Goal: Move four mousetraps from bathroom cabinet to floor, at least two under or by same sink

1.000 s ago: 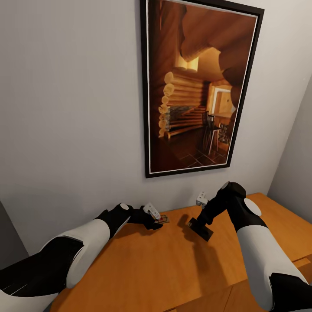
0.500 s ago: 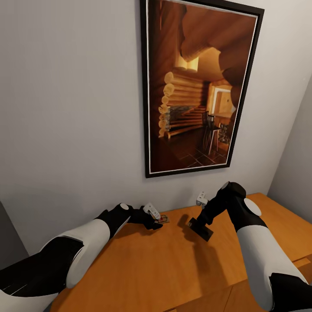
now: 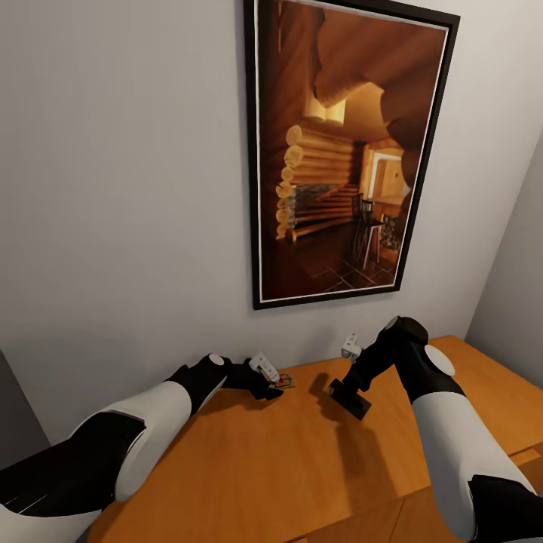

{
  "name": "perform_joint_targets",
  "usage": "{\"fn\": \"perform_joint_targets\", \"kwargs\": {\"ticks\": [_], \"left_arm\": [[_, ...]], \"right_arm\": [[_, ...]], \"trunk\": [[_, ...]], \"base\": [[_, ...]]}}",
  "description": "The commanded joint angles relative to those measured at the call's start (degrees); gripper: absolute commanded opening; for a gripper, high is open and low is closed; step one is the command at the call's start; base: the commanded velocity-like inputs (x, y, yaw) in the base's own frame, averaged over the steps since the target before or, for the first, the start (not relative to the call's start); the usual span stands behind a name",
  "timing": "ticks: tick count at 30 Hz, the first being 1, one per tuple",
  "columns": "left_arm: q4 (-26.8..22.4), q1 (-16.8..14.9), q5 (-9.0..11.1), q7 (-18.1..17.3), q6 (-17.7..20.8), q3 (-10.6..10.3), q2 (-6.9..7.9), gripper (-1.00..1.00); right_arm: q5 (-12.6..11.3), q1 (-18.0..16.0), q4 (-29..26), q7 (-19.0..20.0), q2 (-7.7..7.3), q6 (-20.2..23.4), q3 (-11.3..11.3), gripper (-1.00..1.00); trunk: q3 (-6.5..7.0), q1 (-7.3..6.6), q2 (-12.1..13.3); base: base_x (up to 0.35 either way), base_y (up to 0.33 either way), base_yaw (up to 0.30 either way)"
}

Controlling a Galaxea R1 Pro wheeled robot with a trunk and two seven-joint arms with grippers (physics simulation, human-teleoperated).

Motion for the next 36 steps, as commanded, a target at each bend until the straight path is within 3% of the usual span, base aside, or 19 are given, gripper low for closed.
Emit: {"fn": "perform_joint_targets", "kwargs": {"ticks": [1, 32, 36], "left_arm": [[-0.05, -0.04, 0.19, -0.12, 0.1, -0.35, 0.0, 1.0], [-0.05, -0.04, 0.19, -0.12, 0.1, -0.35, 0.0, 1.0], [-0.05, -0.04, 0.19, -0.12, 0.1, -0.35, 0.0, 1.0]], "right_arm": [[0.28, -0.04, -0.06, 0.4, 0.02, 0.62, -0.08, -1.0], [0.28, -0.04, -0.06, 0.33, -0.07, 0.62, -0.08, -1.0], [0.28, -0.04, -0.05, 0.41, -0.03, 0.62, -0.08, -1.0]], "trunk": [[-0.08, 0.0, -0.05], [-0.08, 0.0, -0.05], [-0.79, 0.88, -1.65]], "base": [[0.0, 0.0, 0.0], [0.0, 0.0, 0.0], [0.0, 0.0, 0.0]]}}
